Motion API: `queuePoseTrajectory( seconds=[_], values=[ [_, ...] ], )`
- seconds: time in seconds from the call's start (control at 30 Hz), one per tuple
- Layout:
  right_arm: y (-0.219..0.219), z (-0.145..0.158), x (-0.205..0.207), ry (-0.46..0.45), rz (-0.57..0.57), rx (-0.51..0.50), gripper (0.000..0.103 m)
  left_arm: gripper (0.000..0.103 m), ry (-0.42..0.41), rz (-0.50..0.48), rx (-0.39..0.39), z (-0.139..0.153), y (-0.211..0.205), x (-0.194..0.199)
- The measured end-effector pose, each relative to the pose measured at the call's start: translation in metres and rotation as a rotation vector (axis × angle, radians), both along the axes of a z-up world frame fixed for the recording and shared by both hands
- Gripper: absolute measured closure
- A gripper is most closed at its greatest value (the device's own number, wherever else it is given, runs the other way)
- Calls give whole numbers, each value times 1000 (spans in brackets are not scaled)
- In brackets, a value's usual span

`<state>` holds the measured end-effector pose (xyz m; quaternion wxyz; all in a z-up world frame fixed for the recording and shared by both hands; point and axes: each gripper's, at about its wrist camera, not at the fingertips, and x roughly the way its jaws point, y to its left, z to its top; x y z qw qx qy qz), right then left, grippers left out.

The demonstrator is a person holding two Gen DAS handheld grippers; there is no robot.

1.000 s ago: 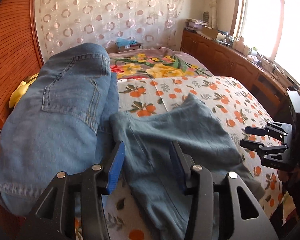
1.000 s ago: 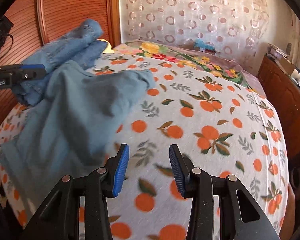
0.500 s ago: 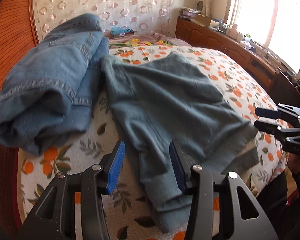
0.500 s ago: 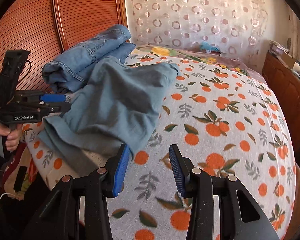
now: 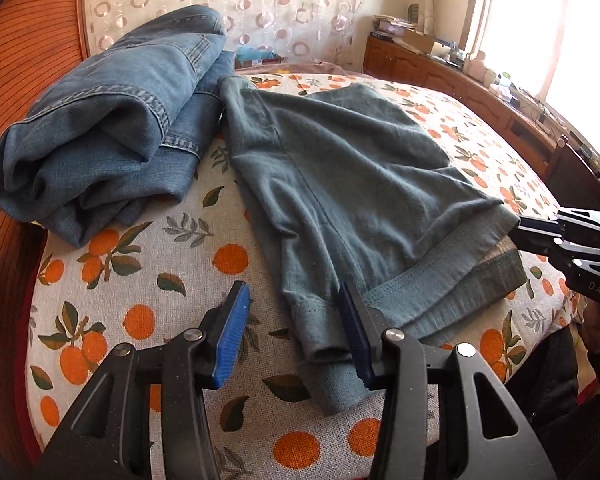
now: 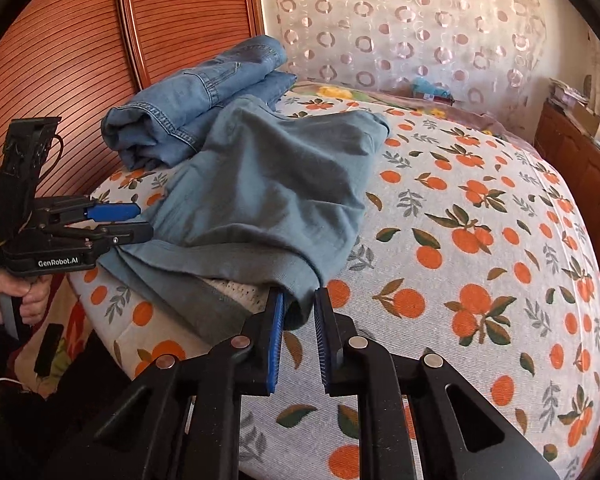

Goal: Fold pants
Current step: 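Release the pants with both grippers and smooth the folded pants flat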

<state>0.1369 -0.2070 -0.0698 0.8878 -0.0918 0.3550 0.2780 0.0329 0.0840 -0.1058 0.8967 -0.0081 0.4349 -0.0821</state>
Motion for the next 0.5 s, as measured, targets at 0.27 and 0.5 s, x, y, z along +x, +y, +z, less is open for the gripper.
queuePoseTrajectory(
  seconds=[0.27,0.5],
  values=[
    [-13,12,-23,-12,20,56,102,56,0,17,-22,1,5,-5],
    [-17,1,-48,27,33,42,102,56,3,31,-51,3,6,-5]
  ],
)
